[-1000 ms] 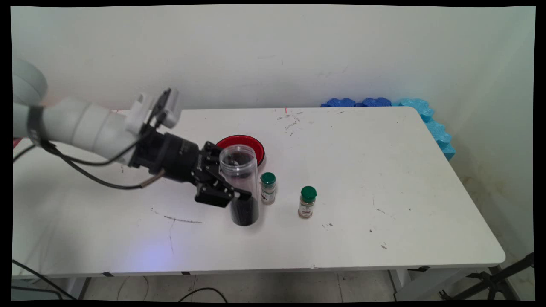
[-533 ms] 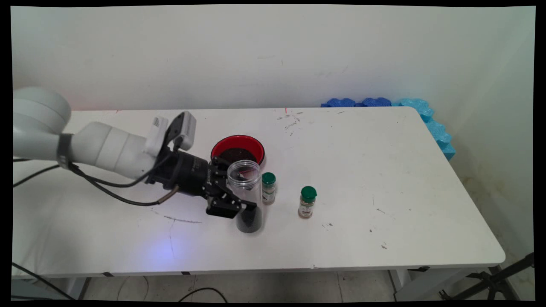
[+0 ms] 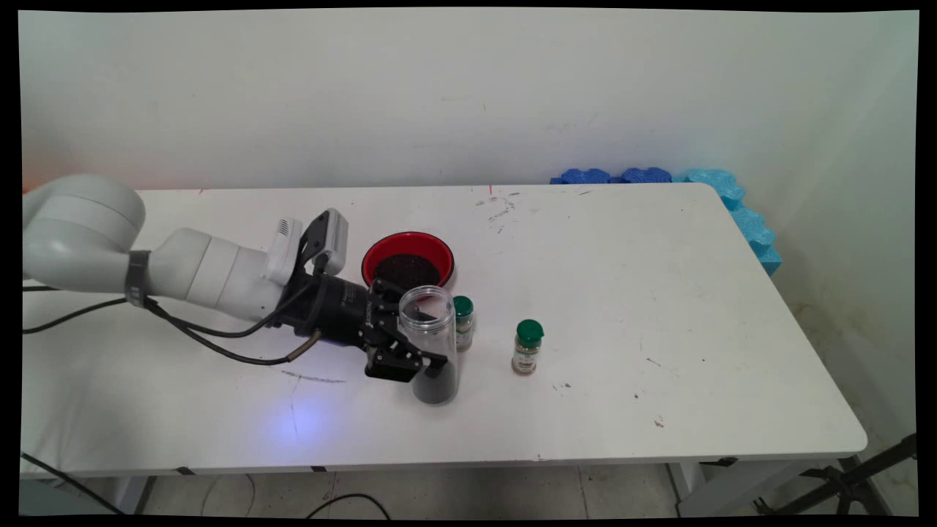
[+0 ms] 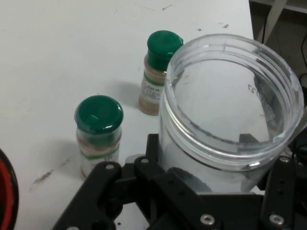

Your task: Place the picked object on the table

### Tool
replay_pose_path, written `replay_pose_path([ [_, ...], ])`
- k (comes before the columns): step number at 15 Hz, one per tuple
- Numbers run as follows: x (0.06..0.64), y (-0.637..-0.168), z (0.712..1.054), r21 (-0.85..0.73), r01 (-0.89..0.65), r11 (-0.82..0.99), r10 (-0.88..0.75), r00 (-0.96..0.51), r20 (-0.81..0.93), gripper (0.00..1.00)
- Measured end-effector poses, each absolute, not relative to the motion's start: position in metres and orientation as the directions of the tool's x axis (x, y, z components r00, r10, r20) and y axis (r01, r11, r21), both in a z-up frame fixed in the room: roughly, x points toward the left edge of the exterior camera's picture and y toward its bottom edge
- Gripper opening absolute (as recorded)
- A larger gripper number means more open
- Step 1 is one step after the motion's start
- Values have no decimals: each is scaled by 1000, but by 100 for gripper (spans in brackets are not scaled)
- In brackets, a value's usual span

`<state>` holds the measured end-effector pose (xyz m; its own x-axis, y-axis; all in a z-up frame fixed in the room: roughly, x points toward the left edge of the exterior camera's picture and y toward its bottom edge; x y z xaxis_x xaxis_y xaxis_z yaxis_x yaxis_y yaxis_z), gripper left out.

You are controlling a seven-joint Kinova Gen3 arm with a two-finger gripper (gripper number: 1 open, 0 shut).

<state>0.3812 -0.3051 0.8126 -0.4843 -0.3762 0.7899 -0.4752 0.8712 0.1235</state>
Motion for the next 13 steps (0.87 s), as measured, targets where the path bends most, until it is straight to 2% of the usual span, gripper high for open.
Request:
replay_pose_path([
  [9,379,-307,799,110,-466,878,-358,-488,796,0],
  [10,379,-307,799,109,-466,878,-358,-488,796,100],
  [13,379,-308,797,105,-461,881,-352,-490,797,100],
])
